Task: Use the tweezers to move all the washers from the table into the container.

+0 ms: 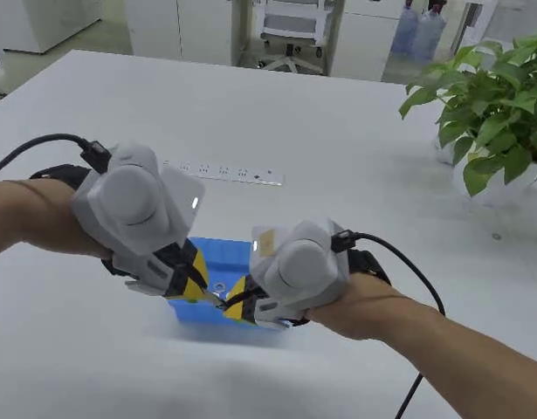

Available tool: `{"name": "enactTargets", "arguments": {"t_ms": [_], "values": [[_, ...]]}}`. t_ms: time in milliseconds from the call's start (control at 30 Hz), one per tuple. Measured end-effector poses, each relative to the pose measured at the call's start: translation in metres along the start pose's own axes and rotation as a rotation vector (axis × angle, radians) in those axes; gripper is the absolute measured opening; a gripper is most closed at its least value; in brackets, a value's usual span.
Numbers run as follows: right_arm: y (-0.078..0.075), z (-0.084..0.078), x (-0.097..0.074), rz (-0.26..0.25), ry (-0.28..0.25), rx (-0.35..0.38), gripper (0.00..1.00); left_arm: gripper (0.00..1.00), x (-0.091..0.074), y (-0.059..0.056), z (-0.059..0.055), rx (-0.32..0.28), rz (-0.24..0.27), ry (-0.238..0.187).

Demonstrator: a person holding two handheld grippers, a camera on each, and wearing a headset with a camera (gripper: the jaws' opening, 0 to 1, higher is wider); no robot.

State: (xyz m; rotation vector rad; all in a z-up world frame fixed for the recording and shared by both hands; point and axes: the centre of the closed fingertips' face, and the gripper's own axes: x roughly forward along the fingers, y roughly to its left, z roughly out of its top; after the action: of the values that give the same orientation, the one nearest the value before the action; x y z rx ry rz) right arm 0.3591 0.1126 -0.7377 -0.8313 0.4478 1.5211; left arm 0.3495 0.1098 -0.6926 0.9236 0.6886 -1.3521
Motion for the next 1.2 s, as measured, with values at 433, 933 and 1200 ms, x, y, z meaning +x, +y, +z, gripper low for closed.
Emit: {"name": "enactTargets", "arguments": {"t_ms": [433, 933, 1200], "values": [[0.012, -0.013, -0.001, 0.006, 0.048, 0.001, 0.04, 0.09, 0.015, -0.01, -0.007, -0.014, -0.001, 0.009], [0.028, -0.017, 0.005, 0.028, 0.066, 0.012, 0.04, 0.09, 0.035, -0.027, -0.034, -0.052, -0.019, 0.044], [0.038, -0.026, 0.01, 0.03, 0.076, 0.034, 0.04, 0.09, 0.052, -0.035, -0.039, -0.076, -0.034, 0.034]]}}
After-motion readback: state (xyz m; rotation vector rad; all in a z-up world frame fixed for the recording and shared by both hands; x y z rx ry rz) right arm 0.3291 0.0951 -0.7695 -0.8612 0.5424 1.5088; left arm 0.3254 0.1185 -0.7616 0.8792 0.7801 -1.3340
